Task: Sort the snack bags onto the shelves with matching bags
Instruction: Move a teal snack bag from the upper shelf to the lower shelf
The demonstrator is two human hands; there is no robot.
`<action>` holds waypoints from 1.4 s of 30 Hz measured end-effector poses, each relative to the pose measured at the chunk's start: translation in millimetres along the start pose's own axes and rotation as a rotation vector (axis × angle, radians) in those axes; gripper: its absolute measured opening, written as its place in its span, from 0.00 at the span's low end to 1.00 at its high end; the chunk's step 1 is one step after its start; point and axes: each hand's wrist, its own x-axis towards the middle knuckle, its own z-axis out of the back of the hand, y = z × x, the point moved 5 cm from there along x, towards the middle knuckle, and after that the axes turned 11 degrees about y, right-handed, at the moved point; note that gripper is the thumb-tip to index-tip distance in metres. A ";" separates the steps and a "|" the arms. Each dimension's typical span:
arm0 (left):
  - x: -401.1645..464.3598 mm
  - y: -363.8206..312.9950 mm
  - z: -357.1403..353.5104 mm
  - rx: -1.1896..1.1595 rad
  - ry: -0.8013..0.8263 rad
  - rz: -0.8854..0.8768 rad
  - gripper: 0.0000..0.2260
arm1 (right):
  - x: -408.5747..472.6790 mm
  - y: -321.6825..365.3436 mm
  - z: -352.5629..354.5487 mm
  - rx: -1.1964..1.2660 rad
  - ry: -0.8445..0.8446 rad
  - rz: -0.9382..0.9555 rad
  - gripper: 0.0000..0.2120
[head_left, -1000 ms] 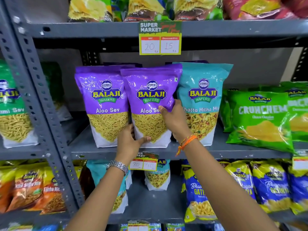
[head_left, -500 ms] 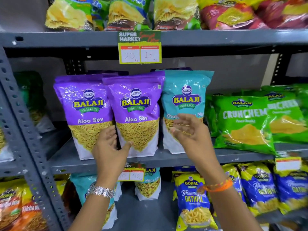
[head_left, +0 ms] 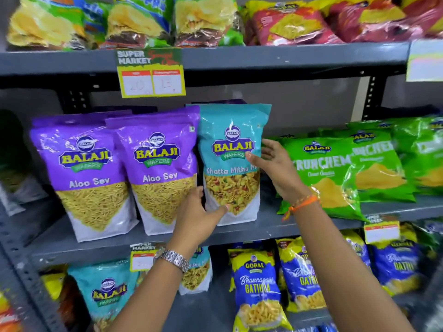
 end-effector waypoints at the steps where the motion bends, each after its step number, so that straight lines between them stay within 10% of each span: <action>1: 0.5 3.1 -8.2 0.008 0.018 0.008 0.31 | 4.1 -2.3 -1.2 0.029 0.042 -0.019 0.26; 8: 9.3 11.3 -31.5 0.041 -0.023 0.052 0.35 | 9.7 -18.0 -9.5 0.177 0.247 -0.043 0.20; 25: 7.7 -15.6 -69.0 0.014 0.078 -0.113 0.38 | -32.7 10.0 54.6 0.139 0.067 0.019 0.21; 42: -161.6 82.6 -9.3 0.002 0.057 0.036 0.42 | -167.1 -10.4 -53.7 0.174 0.263 -0.060 0.15</action>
